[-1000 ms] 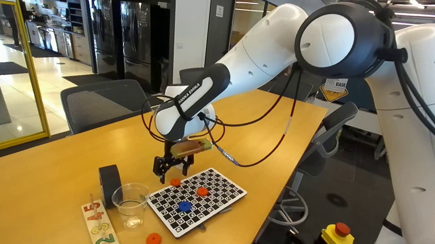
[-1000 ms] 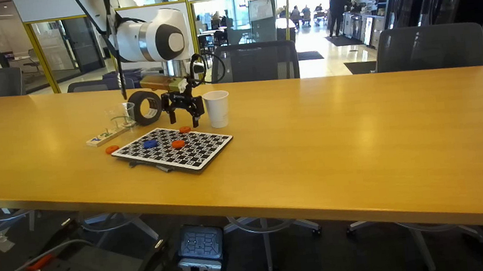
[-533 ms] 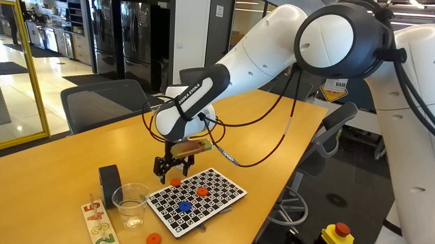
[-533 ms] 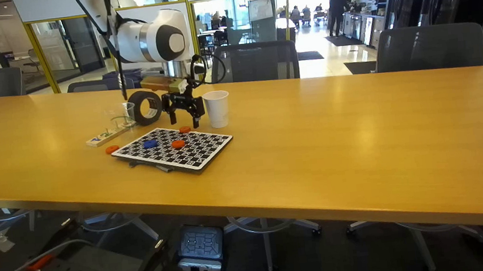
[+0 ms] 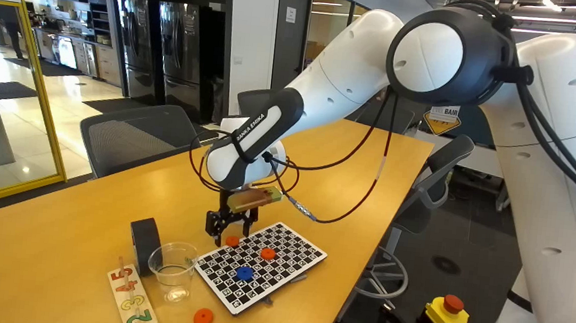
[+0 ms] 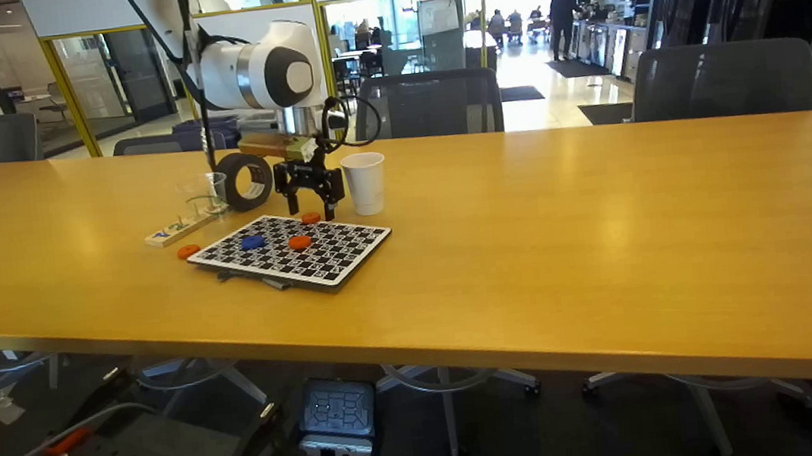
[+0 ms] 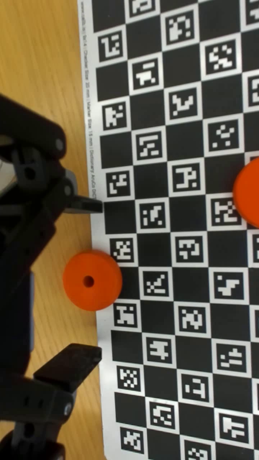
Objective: Put the orange rings in the white cup, then put the blue ring in the plastic clear cup.
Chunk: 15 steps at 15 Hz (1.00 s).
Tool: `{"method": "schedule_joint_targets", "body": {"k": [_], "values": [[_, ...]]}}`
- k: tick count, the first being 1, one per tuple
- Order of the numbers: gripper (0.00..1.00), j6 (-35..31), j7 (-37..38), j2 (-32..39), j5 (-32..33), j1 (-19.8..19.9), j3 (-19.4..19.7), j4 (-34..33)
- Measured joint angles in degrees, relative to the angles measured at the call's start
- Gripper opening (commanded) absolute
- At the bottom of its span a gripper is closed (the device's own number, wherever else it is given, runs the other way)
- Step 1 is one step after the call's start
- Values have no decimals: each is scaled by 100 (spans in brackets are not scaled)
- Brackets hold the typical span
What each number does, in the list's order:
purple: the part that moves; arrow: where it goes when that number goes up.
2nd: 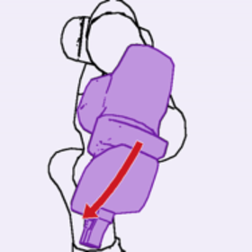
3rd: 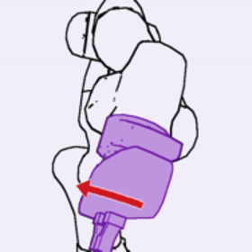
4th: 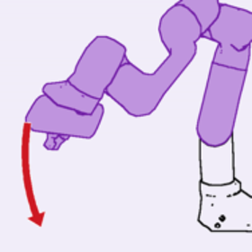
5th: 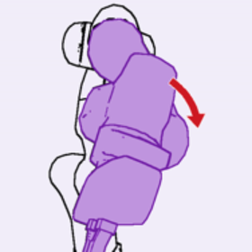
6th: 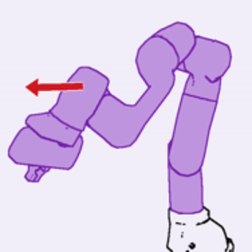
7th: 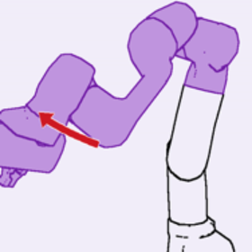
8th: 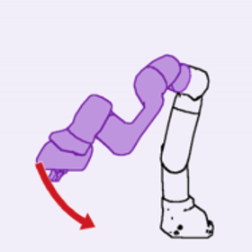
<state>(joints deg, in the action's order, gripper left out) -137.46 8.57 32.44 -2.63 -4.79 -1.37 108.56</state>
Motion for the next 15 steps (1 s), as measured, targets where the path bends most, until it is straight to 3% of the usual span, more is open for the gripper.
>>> {"method": "schedule_joint_targets", "body": {"k": [6, 7, 15], "values": [[23, 0, 6, 2, 0, 12, 21, -28], [19, 0, 7, 0, 0, 15, 25, -35], [17, -29, 3, -94, 2, 11, 1, -43]]}}
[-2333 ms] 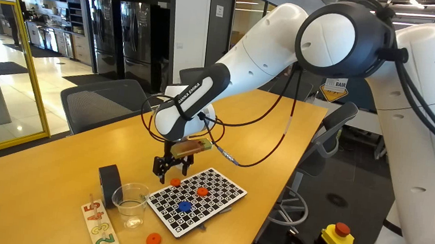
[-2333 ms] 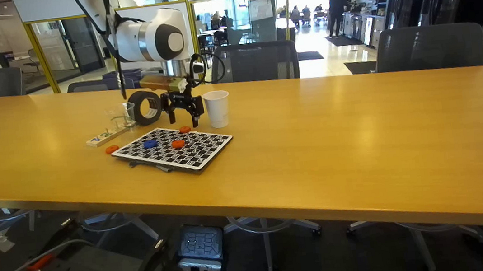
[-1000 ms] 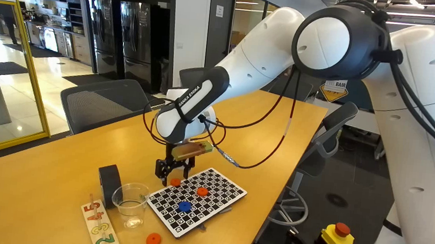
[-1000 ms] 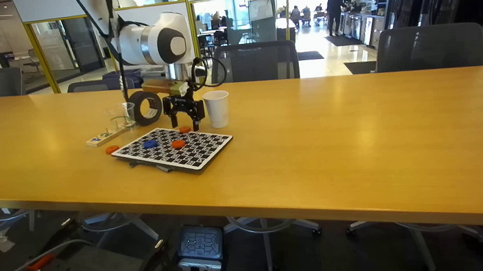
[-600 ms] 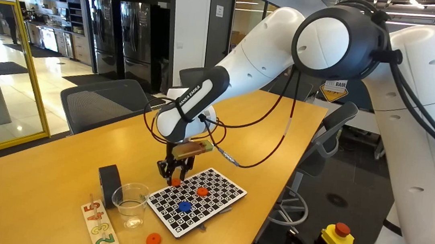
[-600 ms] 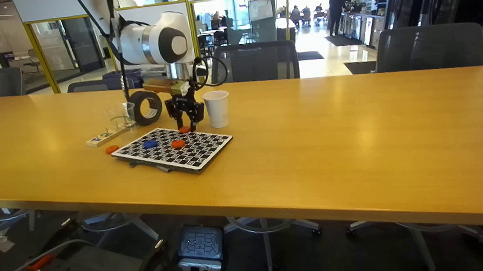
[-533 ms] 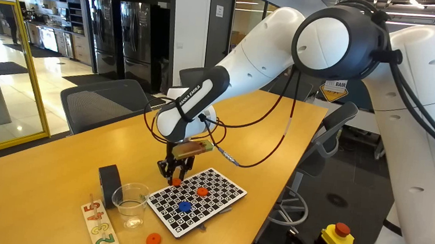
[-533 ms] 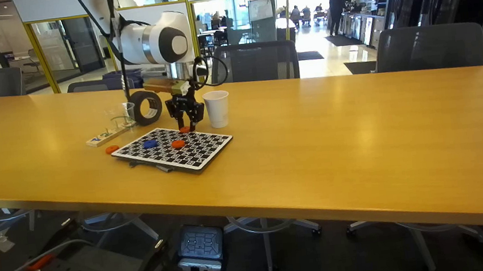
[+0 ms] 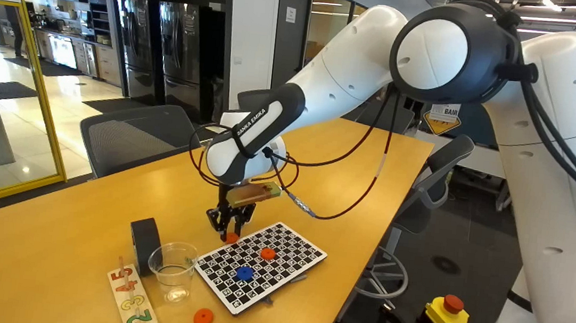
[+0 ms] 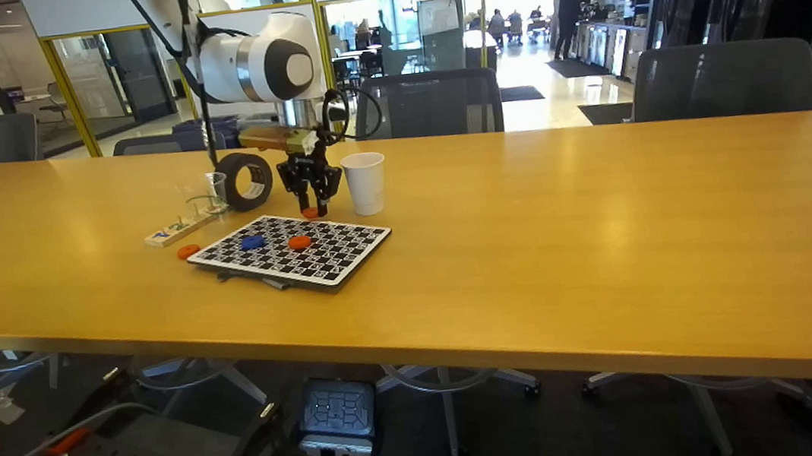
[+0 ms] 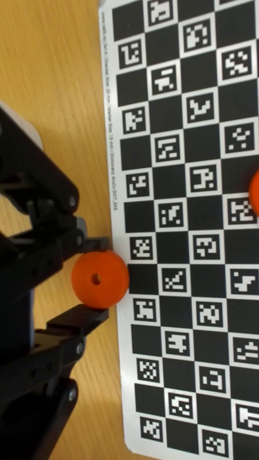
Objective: Put the orange rings in the white cup, then put the blue ring in the plastic clear cup.
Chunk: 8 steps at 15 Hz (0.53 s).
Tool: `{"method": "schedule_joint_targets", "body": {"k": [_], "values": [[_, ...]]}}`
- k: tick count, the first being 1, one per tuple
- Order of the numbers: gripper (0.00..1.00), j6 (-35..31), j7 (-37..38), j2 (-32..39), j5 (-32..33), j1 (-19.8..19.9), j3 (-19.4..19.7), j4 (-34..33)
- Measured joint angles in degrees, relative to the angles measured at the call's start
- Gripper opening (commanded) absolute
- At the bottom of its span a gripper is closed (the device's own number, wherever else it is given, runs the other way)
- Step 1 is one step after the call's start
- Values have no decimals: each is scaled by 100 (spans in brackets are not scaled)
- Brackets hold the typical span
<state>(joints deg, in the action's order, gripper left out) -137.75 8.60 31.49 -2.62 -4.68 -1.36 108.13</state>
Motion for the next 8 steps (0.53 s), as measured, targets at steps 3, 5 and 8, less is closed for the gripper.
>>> {"method": "schedule_joint_targets", "body": {"k": [3, 5, 8], "values": [[17, -52, -70, -230, 13, -4, -5, 30], [17, -88, -189, -447, 15, -3, -11, 61], [17, -89, -453, -791, 14, 2, -23, 110]]}}
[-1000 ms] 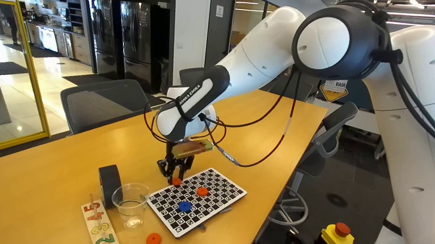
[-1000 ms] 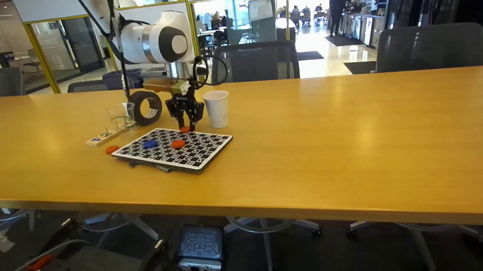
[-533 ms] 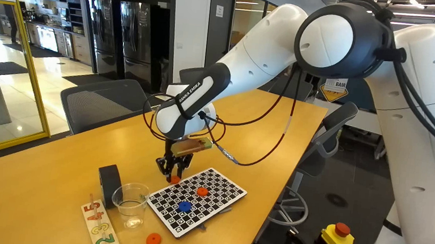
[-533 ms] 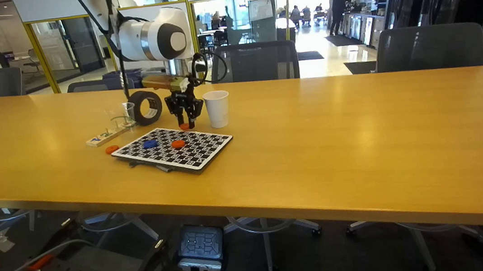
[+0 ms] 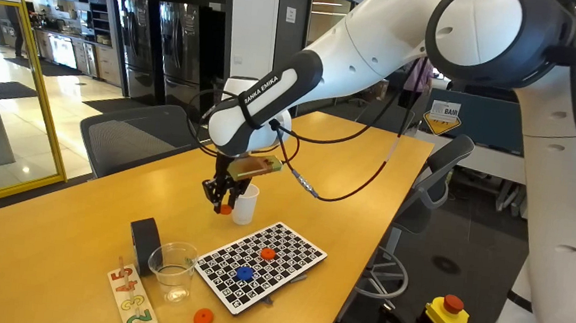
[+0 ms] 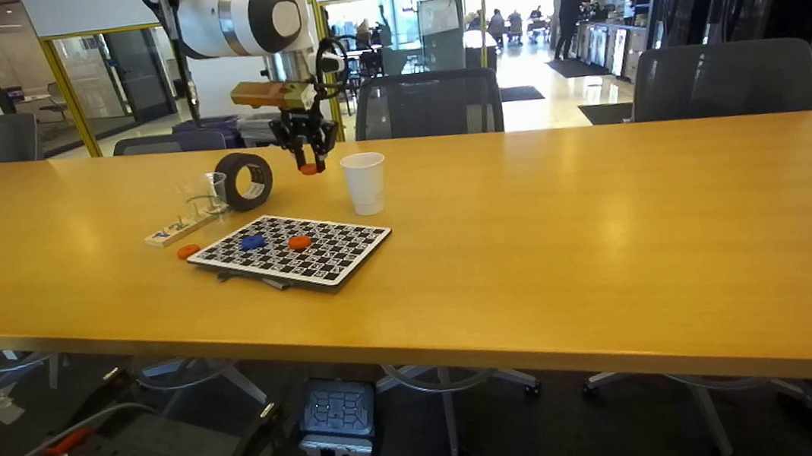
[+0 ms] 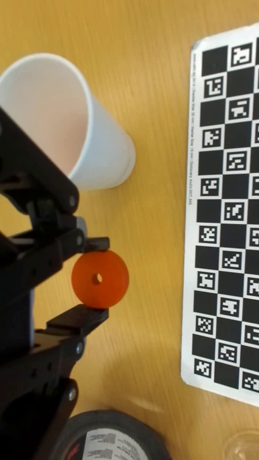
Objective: Put the orange rings in the white cup, then put the blue ring in the plastic clear cup.
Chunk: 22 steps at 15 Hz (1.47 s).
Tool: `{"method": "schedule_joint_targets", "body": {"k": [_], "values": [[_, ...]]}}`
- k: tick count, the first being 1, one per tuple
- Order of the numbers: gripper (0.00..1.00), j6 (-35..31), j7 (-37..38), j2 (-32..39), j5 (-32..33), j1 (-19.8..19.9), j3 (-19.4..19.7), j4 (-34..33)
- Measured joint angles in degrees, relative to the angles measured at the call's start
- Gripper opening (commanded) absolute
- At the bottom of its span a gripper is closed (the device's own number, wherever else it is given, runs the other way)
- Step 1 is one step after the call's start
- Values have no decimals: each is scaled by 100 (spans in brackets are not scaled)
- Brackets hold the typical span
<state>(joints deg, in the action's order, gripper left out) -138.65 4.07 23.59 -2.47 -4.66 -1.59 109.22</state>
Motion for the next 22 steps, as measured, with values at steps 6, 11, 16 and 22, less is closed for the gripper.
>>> {"method": "schedule_joint_targets", "body": {"k": [6, 11, 16, 22], "values": [[18, -9, -92, -385, 0, 138, 38, 52], [18, -31, -83, -389, 2, 314, 216, 34], [18, -27, -84, -230, 2, 462, 291, -160], [68, -2, -82, 66, 2, 508, 318, -486]]}}
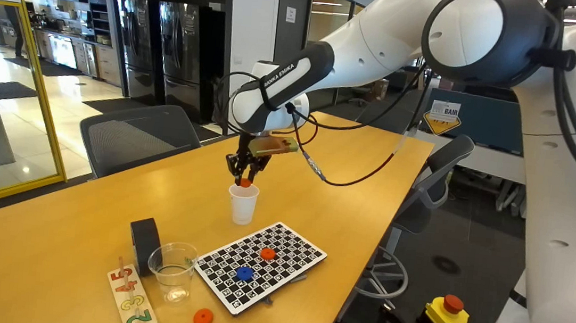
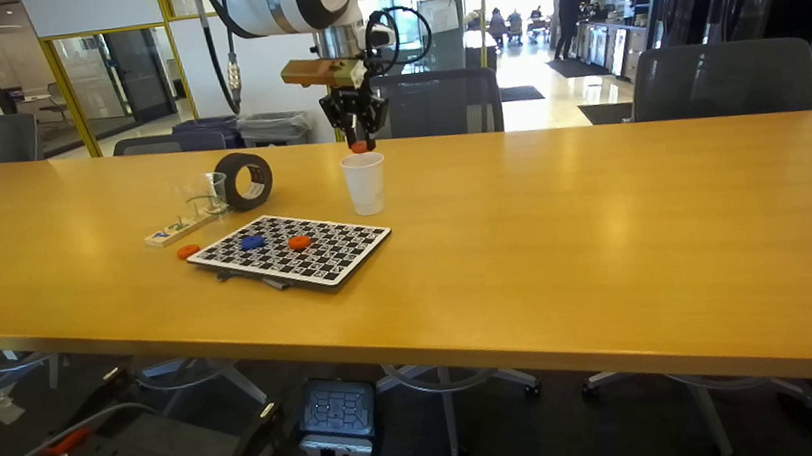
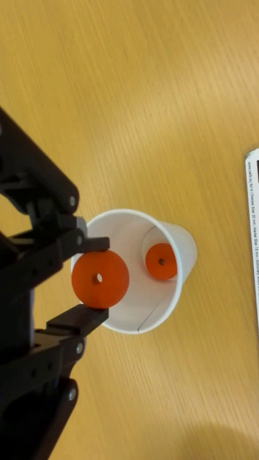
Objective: Put the orange rings in the white cup, then put the blue ring in the plastic clear cup.
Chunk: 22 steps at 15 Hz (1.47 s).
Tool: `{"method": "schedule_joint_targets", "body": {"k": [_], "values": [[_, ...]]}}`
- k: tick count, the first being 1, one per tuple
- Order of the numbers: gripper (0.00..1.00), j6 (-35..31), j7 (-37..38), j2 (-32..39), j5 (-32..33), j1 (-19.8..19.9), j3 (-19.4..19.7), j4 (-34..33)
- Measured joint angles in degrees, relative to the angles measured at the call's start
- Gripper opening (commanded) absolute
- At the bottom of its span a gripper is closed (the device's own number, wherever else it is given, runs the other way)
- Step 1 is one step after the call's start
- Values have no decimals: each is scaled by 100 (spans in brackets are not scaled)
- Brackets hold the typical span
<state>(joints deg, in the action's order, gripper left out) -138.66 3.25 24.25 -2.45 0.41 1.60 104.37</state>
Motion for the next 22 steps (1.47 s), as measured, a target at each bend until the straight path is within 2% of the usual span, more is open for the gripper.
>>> {"method": "schedule_joint_targets", "body": {"k": [1, 4, 5, 12, 22], "values": [[73, 17, 1, 35, 0, 3, 0, -40], [97, 119, 14, 88, 0, 6, 0, -116], [100, 140, 24, 89, 0, 6, 0, -122], [100, 219, 460, -57, 341, -93, 35, 103], [100, 203, 692, -1084, 424, -359, -46, 1983]]}}
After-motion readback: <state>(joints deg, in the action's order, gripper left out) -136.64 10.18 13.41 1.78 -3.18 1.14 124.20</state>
